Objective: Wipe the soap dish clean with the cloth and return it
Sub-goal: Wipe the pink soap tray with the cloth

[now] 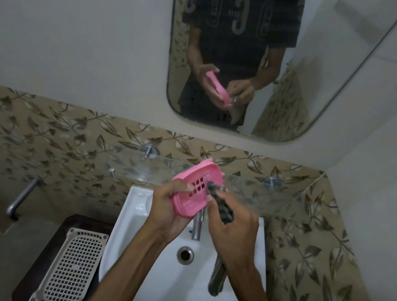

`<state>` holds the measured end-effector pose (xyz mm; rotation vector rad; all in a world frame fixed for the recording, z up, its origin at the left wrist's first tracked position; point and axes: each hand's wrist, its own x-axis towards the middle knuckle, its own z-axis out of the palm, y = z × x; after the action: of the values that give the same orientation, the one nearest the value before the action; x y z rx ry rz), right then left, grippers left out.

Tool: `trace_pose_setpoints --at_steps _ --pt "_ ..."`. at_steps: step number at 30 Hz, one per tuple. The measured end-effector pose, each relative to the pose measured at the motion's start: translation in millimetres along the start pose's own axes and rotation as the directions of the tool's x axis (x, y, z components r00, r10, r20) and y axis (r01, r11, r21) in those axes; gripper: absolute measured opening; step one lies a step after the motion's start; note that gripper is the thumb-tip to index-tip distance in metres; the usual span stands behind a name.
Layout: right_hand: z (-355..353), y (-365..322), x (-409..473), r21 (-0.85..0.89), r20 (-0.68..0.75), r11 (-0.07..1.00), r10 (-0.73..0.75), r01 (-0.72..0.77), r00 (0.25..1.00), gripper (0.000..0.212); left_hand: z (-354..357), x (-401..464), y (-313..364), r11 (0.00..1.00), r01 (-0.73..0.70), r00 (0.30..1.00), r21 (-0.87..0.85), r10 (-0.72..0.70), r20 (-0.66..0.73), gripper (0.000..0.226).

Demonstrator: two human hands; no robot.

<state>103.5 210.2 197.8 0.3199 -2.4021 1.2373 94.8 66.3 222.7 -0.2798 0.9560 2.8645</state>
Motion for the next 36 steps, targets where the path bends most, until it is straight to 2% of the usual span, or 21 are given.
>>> trace_pose_setpoints --at_steps 3,7,10,14,17,21,25,28,32,35,36 --pt "-4 4 1 0.005 0.063 0.982 -0.191 0.191 0.979 0.019 -3 4 5 0.999 0.023 1.000 -0.033 -0.022 0.020 0.063" --pt "-8 15 15 -0.031 -0.052 0.989 -0.148 0.147 0.988 0.024 -4 10 6 1.000 0.011 0.997 -0.012 -0.010 0.079 0.042" --pt "-6 15 11 0.007 0.048 0.968 -0.253 0.252 0.966 0.021 -7 12 5 1.000 0.023 0.998 -0.009 -0.023 0.063 0.039" --pt "-6 19 17 -0.057 -0.035 0.990 -0.131 0.128 0.991 0.026 -6 13 2 1.000 0.014 0.997 -0.025 -0.012 0.075 0.039" --pt "1 12 6 -0.033 0.066 0.967 -0.252 0.254 0.966 0.021 -8 12 2 0.999 0.012 0.999 -0.035 -0.011 0.035 0.038" --pt "-4 23 20 -0.110 0.039 0.989 -0.091 0.094 0.995 0.022 -5 12 1 1.000 0.008 0.999 -0.025 -0.007 0.045 0.044" --pt "-2 17 13 -0.030 0.147 0.974 -0.218 0.225 0.965 0.022 -5 11 1 0.999 0.030 1.000 0.020 -0.030 0.001 0.049" --pt "-3 22 20 -0.078 0.039 0.994 -0.067 0.070 0.997 0.024 0 11 -2 0.999 0.038 0.999 0.029 -0.038 -0.016 0.063" --pt "6 13 4 0.000 0.119 0.986 -0.168 0.169 0.979 0.020 -1 12 -2 0.999 0.042 0.997 0.030 -0.040 -0.067 0.054" --pt "3 21 9 -0.004 -0.016 1.000 -0.014 0.014 1.000 0.024 2 12 -5 0.999 0.035 0.999 0.014 -0.035 -0.010 0.060" --pt "5 19 6 0.024 -0.020 1.000 -0.019 0.020 1.000 0.024 3 11 -6 0.999 0.037 0.999 0.008 -0.037 -0.015 0.059"
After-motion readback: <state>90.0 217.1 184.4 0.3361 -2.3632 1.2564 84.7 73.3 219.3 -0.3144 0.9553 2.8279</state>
